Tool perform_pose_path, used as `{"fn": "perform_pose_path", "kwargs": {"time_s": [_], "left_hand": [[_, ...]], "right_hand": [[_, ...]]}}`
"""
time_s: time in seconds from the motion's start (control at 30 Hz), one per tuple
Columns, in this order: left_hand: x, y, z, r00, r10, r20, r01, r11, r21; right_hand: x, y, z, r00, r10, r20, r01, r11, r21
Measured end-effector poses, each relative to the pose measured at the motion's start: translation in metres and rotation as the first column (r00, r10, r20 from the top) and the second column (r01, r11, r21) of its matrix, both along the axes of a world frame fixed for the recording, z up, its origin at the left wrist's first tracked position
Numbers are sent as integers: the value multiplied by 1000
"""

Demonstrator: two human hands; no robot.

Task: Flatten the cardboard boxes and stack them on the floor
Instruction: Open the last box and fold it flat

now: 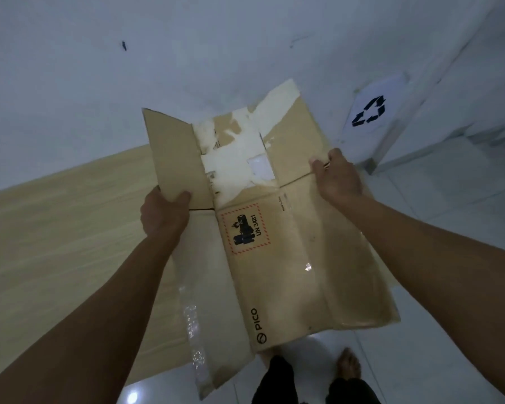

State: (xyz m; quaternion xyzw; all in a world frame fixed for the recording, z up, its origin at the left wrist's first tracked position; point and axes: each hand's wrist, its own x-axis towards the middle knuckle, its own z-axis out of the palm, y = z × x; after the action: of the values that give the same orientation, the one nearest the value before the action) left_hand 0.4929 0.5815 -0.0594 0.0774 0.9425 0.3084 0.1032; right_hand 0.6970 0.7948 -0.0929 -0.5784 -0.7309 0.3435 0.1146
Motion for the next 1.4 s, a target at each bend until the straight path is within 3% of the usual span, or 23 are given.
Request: {"fn": "perform_pose_path", "kwargs": {"time_s": [0.1, 0.17, 0.73, 0.9, 1.1, 1.4], "left_hand": [[73, 46, 34, 997, -78, -29, 81, 990, 116], [79, 61, 44, 992, -114, -61, 120, 987, 106], [276, 278, 124, 948, -271, -167, 303, 929, 214], [309, 334, 111, 940, -297, -166, 330, 915, 231], [344, 381, 73, 964, -243, -110, 259, 952, 164], [417, 446, -48, 996, -88, 24, 87, 995, 47]], "right_hand": [[66, 16, 28, 999, 12, 36, -19, 978, 209], [67, 14, 28, 996, 6, 91, -29, 968, 249], [294, 199, 138, 990, -135, 39, 108, 910, 401], [330, 251, 130, 985, -171, 30, 142, 896, 421], [359, 313, 87, 992, -103, 75, 68, 926, 372], [413, 398, -16, 984, 29, 175, -79, 954, 289]]}}
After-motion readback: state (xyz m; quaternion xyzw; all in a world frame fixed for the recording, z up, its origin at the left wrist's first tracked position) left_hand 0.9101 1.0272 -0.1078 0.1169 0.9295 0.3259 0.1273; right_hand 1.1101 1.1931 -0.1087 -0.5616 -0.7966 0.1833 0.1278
